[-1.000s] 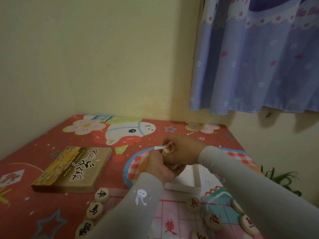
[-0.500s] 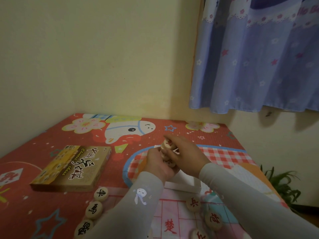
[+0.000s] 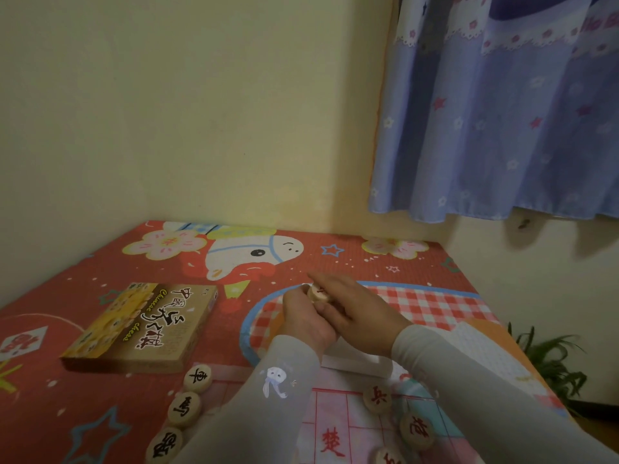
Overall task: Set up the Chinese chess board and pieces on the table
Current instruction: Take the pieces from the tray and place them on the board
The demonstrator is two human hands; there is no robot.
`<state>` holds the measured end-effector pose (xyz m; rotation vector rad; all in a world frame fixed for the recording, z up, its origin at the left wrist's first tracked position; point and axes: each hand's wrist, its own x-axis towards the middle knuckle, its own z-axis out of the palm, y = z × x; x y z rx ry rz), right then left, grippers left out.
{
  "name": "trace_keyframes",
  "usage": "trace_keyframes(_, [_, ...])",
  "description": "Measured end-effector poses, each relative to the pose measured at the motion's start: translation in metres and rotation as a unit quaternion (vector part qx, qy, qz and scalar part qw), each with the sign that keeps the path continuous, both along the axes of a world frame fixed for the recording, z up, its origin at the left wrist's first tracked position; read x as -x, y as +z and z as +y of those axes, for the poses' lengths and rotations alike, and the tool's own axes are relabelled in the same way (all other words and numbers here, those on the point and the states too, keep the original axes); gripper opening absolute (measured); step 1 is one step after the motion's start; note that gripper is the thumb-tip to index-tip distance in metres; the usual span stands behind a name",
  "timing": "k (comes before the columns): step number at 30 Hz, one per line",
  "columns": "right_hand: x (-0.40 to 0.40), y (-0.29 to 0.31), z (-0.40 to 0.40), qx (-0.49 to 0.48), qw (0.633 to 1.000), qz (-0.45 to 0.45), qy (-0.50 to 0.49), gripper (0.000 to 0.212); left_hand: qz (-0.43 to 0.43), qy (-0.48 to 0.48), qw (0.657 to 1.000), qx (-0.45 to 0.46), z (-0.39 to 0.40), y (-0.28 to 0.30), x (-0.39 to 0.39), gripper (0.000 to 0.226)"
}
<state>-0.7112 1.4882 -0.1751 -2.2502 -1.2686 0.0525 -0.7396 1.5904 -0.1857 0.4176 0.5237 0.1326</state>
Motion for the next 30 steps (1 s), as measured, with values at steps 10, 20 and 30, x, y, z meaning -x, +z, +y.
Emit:
trace_keyframes(10, [0.004,-0.002,0.004,-0.059,0.997,0.026,-0.036,0.045,-0.023,-0.004,1.0,-0.005,-0.003,-0.002,0.0,0.032])
trace_keyframes(20, [0.001,-0.012,0.007,-0.06,0.998,0.007,-0.036,0.044,-0.017,0.014,1.0,-0.004,0.0,-0.004,0.004,0.036])
trace_keyframes(30, [-0.022,-0.003,-0.005,-0.214,0.966,-0.008,-0.143,0.03,-0.052,0.006,0.998,0.037,0.011,-0.009,0.0,0.037])
